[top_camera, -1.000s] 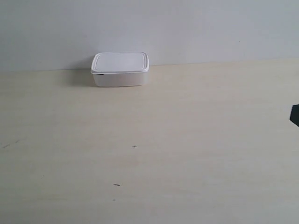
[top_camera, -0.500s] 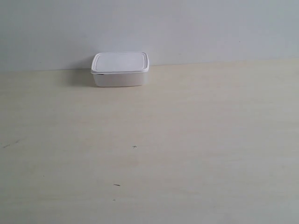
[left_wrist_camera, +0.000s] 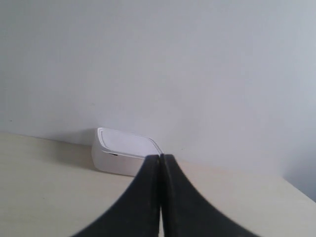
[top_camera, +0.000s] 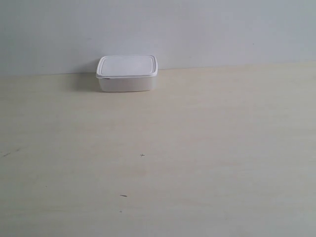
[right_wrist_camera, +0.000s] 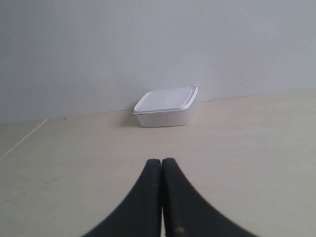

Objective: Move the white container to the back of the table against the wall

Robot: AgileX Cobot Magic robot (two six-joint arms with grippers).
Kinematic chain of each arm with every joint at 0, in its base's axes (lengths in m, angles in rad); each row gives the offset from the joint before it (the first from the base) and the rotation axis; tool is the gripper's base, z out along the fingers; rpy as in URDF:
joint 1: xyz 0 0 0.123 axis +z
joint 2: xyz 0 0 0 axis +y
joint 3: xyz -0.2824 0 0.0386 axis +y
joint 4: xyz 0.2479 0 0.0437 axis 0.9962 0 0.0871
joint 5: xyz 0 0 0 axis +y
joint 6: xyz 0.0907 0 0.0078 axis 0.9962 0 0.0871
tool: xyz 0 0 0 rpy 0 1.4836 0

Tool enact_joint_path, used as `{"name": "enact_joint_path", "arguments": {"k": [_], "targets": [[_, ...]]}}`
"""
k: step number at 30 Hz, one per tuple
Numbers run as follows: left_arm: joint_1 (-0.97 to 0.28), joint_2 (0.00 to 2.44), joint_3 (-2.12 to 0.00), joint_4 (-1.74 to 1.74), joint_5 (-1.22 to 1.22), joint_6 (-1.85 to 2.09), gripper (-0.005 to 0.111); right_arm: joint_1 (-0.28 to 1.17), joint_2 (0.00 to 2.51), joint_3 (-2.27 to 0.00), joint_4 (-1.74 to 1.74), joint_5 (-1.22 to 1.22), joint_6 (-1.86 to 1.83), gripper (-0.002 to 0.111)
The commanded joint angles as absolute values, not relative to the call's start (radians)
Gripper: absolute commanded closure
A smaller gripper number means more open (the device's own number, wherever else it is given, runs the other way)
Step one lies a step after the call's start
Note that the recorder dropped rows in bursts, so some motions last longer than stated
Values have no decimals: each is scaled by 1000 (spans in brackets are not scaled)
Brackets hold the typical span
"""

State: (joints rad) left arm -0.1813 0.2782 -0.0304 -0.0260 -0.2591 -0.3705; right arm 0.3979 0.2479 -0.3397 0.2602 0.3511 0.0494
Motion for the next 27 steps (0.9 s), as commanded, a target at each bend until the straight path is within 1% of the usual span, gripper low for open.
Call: {"name": "enact_joint_path", "arguments": {"k": [1, 16, 18, 23, 27], "targets": [[-179, 273, -28, -23, -256, -375, 107, 395, 246, -331, 260, 349, 50, 108], [-179, 273, -28, -23, -247, -375, 107, 395, 244, -326, 243, 356, 53, 108], [-179, 273, -28, -23, -236, -365, 107, 395, 242, -315, 180, 315, 53, 108], [-179, 279, -28, -17, -169, -240, 107, 395, 242, -267, 69, 124, 53, 108], [-179, 279, -28, -17, -144, -213, 107, 395, 242, -214, 69, 83, 53, 108]]}}
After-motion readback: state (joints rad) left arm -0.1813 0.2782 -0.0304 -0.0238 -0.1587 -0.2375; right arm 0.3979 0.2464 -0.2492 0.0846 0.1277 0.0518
